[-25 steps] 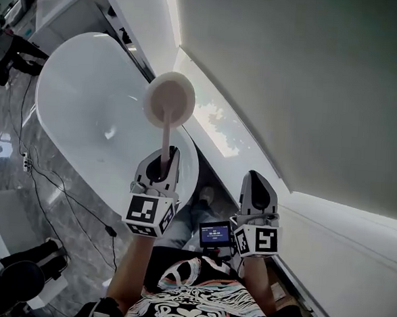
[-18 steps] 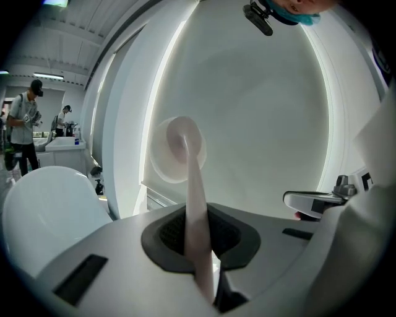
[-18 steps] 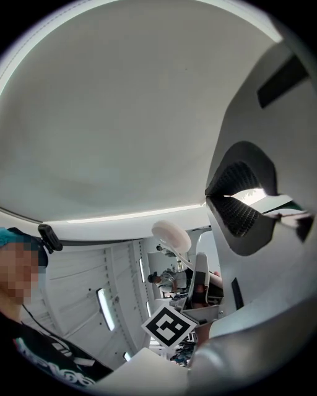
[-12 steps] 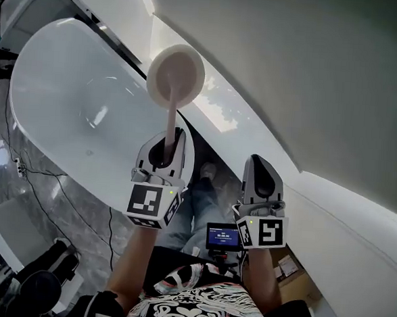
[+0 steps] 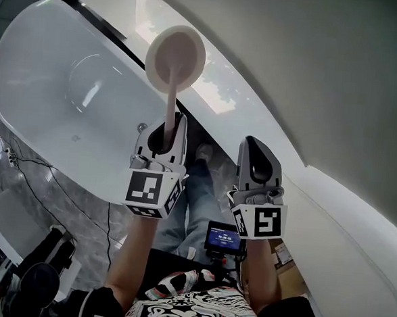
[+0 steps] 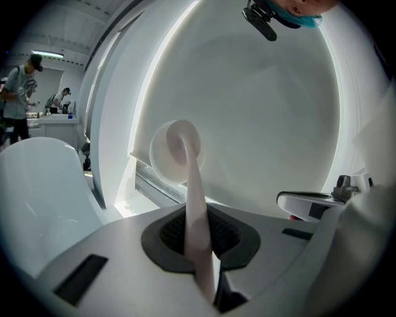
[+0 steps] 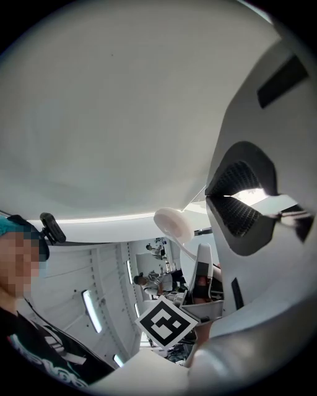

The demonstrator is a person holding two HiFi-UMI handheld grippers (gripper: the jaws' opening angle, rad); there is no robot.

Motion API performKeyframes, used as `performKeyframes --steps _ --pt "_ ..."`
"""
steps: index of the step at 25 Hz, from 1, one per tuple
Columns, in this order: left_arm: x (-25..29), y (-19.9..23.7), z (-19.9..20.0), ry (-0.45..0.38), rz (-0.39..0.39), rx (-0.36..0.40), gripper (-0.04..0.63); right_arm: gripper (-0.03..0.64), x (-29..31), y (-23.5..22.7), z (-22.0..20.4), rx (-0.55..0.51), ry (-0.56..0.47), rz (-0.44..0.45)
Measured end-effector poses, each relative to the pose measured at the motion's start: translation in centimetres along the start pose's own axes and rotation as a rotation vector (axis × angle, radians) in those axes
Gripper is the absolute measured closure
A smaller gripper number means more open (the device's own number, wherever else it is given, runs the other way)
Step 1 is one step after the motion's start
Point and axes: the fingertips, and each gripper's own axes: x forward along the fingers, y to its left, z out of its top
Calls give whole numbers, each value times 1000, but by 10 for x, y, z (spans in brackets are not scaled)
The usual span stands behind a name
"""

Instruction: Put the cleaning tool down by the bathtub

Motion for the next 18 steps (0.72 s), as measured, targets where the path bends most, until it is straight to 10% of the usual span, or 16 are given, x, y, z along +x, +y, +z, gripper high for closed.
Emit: performKeyframes --steps 18 --pt "81 37 -108 113 86 -117 560 591 61 -3 -106 -22 121 56"
